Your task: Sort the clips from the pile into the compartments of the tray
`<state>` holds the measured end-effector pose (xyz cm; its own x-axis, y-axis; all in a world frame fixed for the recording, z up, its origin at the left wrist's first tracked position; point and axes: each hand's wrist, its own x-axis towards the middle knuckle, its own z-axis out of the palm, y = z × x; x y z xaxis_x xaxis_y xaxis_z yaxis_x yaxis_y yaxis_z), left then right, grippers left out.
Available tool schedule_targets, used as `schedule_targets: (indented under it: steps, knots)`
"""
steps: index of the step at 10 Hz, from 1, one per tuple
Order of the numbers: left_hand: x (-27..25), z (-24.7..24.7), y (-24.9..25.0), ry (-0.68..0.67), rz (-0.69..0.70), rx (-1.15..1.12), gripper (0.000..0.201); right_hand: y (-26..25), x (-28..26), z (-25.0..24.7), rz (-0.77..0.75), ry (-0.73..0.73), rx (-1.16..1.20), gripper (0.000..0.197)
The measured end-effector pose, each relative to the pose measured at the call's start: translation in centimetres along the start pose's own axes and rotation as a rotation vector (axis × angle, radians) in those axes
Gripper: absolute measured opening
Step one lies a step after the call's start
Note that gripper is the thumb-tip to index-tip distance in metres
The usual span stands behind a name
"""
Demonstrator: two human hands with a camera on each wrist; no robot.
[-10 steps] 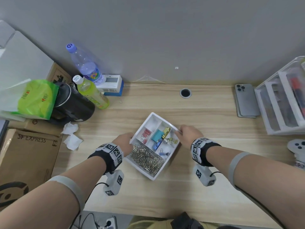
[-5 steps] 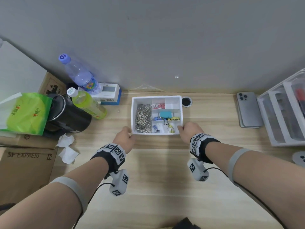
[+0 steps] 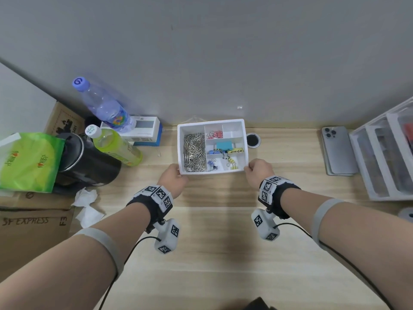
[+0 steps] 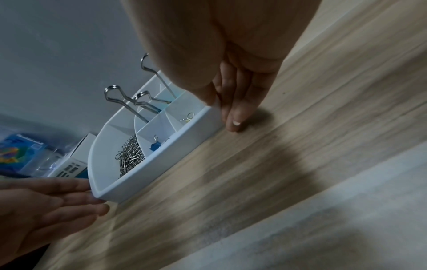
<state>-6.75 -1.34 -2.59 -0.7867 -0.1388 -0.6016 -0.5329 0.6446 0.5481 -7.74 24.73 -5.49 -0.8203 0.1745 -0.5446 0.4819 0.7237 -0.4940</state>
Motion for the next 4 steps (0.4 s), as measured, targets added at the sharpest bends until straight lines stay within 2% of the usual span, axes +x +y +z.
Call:
schedule_targets:
  steps: [1,2,3,4]
  knots:
    - [1.4,-0.4,-0.4,-0.035,-0.012,-0.091,0.035,0.0,-0.4,-0.1,-0.037,-0.056,0.064,0.023]
    - [4.1,-0.2,-2.5,-0.077,-0.007,-0.116,0.064,-0.2,-1.0,-0.5,-0.07,-0.122,-0.003,0.026]
    - [1.2,-1.2,0.4,-0.075,-0.03,-0.021,0.08,-0.3,-1.3,-1.2,-0.076,-0.171,-0.12,0.029]
    - [-0.6,-2.0,1.8,0.01,-0.06,0.079,0.065,-0.5,-1.5,-2.4,-0.109,-0.138,-0.147,0.03]
